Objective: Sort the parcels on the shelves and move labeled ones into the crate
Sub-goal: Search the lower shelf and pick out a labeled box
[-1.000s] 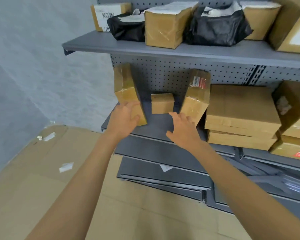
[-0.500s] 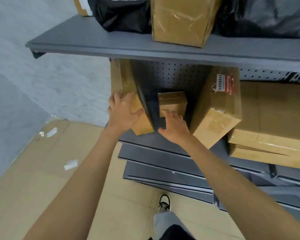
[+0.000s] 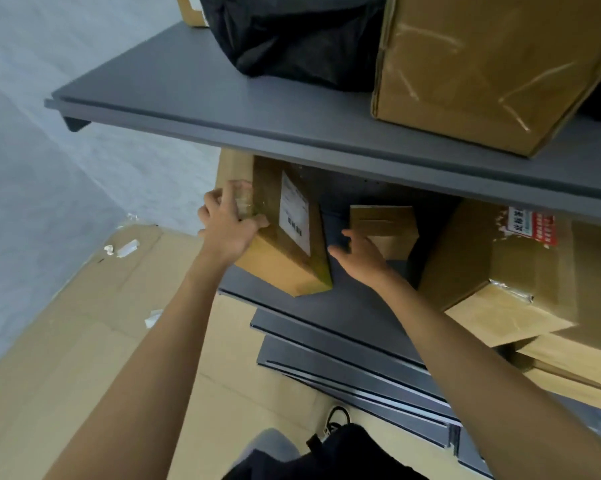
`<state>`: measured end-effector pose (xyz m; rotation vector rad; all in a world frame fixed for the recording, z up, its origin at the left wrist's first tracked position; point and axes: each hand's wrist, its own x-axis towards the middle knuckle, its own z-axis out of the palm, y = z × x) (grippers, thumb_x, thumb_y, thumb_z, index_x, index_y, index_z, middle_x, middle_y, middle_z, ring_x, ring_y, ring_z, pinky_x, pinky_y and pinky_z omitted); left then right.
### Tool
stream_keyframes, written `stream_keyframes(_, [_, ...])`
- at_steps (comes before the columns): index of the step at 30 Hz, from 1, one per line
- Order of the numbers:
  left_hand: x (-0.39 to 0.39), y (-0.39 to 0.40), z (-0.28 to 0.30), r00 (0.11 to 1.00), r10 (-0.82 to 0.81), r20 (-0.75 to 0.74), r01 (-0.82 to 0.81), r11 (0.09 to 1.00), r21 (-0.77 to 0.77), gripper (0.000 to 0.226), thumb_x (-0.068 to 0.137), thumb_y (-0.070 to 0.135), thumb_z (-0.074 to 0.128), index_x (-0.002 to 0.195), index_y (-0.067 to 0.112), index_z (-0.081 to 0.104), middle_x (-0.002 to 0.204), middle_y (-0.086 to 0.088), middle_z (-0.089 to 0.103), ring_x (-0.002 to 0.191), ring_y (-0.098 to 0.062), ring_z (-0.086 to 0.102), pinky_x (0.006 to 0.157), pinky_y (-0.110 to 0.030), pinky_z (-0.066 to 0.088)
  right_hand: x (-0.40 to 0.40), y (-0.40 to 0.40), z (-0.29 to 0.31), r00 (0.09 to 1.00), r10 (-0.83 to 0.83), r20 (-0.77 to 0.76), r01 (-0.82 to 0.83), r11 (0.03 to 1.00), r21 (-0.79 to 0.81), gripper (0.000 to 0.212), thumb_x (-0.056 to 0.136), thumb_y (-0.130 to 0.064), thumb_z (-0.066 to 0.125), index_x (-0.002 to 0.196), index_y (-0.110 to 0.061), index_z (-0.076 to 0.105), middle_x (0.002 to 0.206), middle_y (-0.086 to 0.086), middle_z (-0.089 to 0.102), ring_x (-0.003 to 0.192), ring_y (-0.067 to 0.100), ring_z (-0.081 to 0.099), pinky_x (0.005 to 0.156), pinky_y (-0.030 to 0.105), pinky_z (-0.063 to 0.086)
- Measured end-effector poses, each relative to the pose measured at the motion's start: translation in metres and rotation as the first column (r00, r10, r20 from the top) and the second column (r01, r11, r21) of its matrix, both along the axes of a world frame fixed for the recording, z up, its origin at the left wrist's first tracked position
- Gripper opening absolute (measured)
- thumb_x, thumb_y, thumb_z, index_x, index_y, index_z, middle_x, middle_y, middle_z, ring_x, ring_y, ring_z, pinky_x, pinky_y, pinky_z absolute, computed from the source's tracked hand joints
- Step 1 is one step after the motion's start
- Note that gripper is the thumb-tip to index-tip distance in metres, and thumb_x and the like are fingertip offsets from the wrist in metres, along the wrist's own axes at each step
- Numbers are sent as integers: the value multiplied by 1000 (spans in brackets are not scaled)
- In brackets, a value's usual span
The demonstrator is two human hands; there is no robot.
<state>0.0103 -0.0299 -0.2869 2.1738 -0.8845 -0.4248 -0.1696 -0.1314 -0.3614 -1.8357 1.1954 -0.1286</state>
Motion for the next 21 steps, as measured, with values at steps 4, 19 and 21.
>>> stream_keyframes(4, [32, 20, -4, 966, 17, -259, -37, 996, -75, 55, 69, 12, 71, 109, 43, 49, 120, 0, 33, 123, -27, 30, 97, -39, 34, 11, 10, -12, 992, -119, 44, 96, 929, 357, 93, 80, -62, 57, 151, -21, 13, 156, 6, 23, 139, 29, 30, 110, 44, 32])
stream_keyframes(19, [38, 71, -76, 735, -99, -670, 122, 992, -14, 75, 75, -13, 55, 136, 23, 34, 127, 3, 43, 107, -19, 52, 72, -27, 46, -12, 64, -35, 952, -282, -116, 297, 943, 150, 115, 62, -35, 84, 149, -25, 11, 150, 10, 24, 140, 33, 22, 114, 48, 26])
stream_keyframes(21, [41, 74, -85, 732, -108, -673, 158, 987, 14, 76, 74, -15, 57, 137, 21, 33, 127, 2, 44, 119, -24, 47, 82, -33, 46, -16, 73, -35, 947, -299, -114, 312, 943, 119, 113, 62, -31, 84, 149, -24, 12, 148, 9, 25, 138, 33, 24, 112, 48, 30])
